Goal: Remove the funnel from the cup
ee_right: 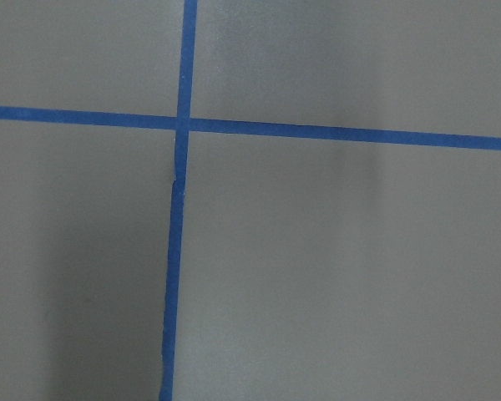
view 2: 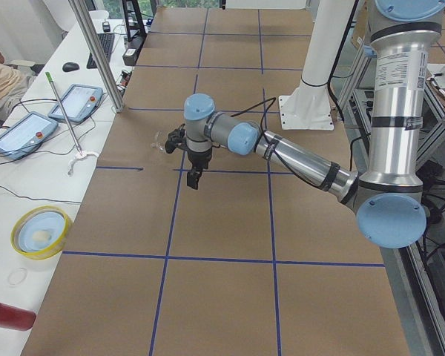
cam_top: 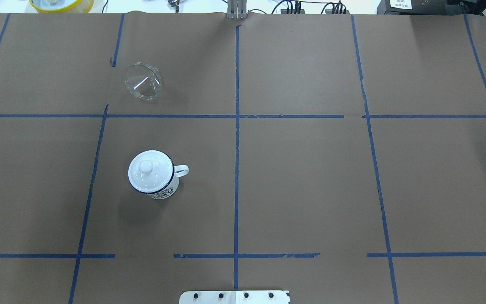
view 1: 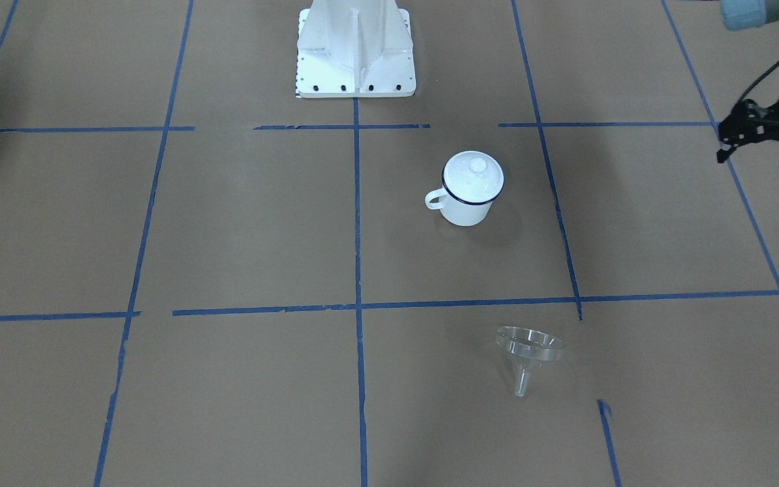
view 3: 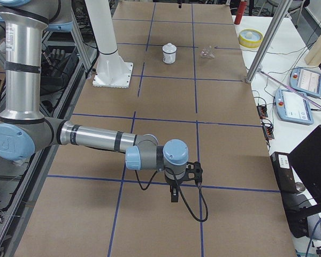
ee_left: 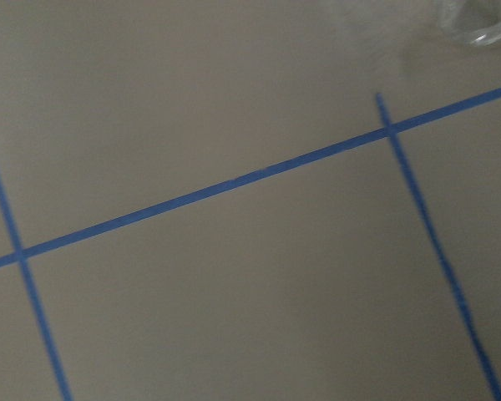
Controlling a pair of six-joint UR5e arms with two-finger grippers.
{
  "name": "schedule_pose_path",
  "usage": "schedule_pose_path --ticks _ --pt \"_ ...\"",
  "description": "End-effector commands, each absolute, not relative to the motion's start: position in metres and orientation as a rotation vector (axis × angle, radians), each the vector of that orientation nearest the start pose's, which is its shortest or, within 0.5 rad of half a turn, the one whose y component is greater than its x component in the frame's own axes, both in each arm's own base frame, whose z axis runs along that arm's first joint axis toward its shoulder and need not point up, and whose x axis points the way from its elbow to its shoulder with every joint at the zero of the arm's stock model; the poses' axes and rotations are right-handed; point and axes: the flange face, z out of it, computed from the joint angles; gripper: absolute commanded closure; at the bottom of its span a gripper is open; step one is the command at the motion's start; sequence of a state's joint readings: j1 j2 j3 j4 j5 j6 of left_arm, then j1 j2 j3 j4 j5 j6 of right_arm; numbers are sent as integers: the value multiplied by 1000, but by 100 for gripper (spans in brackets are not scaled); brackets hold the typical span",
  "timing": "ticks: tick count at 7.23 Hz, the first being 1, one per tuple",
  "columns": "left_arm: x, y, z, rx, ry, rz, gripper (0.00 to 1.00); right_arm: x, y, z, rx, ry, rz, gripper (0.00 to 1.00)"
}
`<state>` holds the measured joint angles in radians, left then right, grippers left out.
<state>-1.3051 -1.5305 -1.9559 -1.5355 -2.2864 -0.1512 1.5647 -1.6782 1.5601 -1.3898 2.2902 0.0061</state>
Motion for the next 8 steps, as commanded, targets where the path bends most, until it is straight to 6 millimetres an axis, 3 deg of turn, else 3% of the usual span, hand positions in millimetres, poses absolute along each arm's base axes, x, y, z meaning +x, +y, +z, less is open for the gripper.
schedule_pose_path --ticks 1,3,4,8 --pt "-10 -465 597 6 772 47 0 65 -449 700 56 -720 -23 0" --pt "-56 -436 622 55 768 87 0 65 -449 700 56 -720 -23 0" --pt "-66 -429 626 68 771 103 0 65 -449 700 56 -720 -23 0" --pt "-65 -430 627 59 773 99 0 65 -449 700 56 -720 -23 0"
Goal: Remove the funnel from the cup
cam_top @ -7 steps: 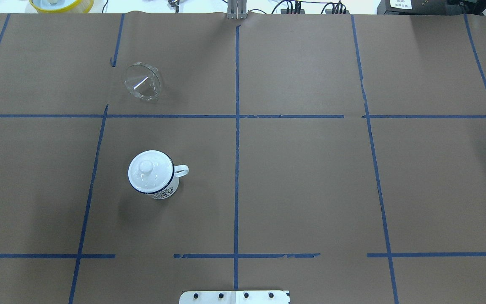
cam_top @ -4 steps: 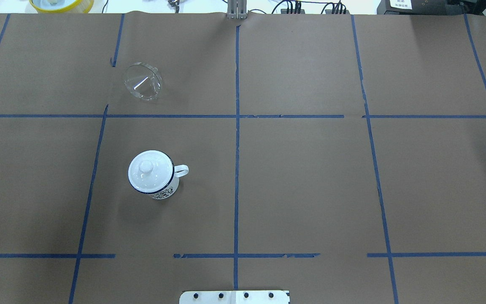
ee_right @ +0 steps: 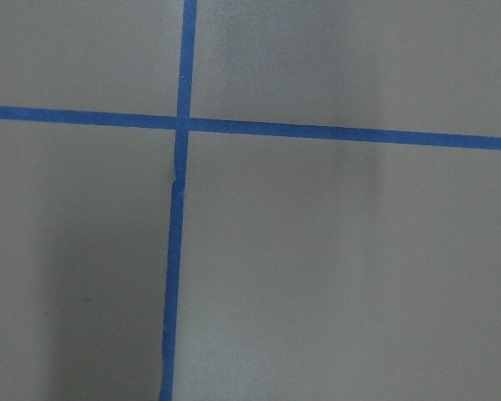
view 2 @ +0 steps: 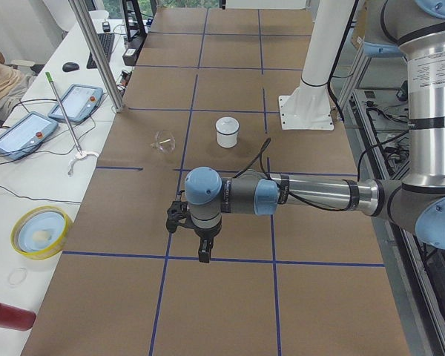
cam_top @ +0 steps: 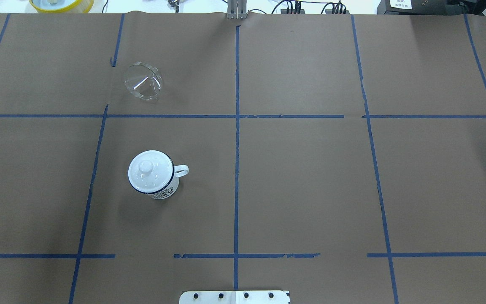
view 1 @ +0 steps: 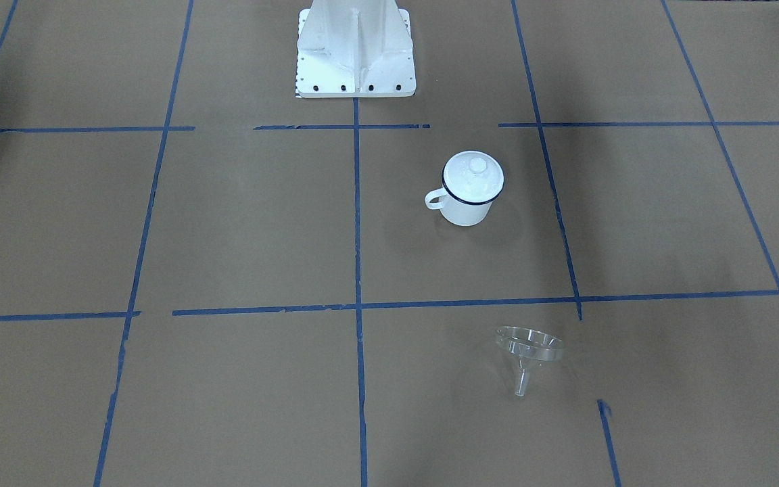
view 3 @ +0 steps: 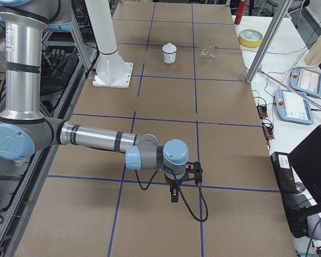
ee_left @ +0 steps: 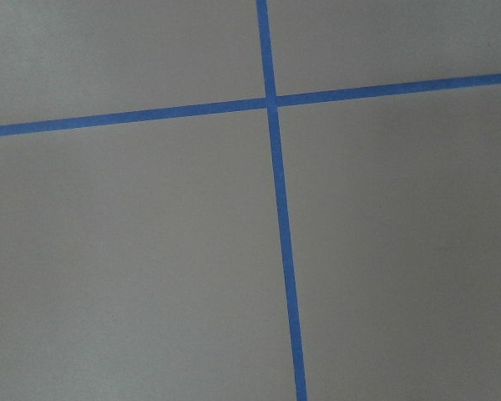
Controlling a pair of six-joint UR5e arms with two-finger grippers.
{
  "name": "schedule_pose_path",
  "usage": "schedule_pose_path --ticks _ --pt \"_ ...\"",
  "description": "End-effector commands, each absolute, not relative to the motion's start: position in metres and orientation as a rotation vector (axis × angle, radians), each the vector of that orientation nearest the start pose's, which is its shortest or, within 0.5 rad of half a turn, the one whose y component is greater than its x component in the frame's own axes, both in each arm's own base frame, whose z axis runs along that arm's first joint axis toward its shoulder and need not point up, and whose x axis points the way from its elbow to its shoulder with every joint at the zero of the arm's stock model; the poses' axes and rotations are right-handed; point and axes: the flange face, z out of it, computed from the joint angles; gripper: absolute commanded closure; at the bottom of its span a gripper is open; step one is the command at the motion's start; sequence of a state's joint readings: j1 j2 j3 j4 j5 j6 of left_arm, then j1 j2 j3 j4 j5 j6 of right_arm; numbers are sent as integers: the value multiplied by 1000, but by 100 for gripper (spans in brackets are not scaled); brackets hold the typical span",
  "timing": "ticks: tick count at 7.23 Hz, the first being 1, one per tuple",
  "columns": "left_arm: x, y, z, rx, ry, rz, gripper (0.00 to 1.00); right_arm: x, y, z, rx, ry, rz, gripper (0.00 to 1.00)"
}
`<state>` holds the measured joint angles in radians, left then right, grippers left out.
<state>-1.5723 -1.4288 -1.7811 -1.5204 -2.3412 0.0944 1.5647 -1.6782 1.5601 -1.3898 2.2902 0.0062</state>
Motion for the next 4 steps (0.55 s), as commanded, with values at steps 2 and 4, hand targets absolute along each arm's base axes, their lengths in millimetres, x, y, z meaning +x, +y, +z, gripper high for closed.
schedule_pose_path --ticks 2,4 --pt "-64 -430 632 47 770 97 0 65 -449 700 56 -720 -23 0" --pt "-64 -430 630 50 772 98 0 65 -449 700 56 -720 -23 0"
